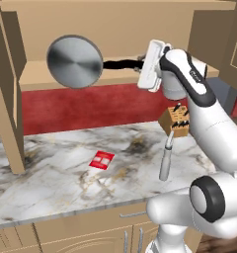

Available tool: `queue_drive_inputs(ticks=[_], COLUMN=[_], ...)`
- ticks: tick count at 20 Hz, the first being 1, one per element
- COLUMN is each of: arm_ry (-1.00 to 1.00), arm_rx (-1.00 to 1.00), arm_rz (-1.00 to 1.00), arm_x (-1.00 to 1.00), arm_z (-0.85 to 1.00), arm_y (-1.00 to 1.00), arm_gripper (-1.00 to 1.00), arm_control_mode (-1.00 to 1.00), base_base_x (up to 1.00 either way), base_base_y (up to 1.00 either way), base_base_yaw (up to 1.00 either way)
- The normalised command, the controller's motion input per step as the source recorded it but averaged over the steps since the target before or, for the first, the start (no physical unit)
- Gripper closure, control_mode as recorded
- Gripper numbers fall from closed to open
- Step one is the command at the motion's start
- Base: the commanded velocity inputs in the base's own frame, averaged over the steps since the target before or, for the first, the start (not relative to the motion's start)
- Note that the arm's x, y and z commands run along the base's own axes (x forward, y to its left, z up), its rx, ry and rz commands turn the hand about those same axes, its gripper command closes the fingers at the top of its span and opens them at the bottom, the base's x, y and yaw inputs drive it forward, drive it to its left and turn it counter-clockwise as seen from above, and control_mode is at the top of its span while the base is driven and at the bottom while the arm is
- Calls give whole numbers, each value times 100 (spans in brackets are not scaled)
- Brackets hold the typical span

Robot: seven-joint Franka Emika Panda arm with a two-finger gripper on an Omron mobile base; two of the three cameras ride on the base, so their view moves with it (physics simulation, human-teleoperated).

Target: Pick the pan from the cabinet and place it on the stove. Then turn on the stove burner for the pan.

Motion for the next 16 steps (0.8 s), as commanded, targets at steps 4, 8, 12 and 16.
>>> queue_drive_inputs(ticks=[4, 8, 12, 16], arm_ry=[-1, 0, 0, 0], arm_rx=[1, 0, 0, 0], arm_rz=[0, 0, 0, 0], arm_x=[-35, -37, -38, -42], arm_z=[-3, -8, -10, -9], arm_y=[0, 0, 0, -1], arm_gripper=[100, 100, 100, 100], arm_control_mode=[-100, -100, -100, -100], base_base_x=[0, 0, 0, 0], base_base_y=[0, 0, 0, 0], base_base_yaw=[0, 0, 0, 0])
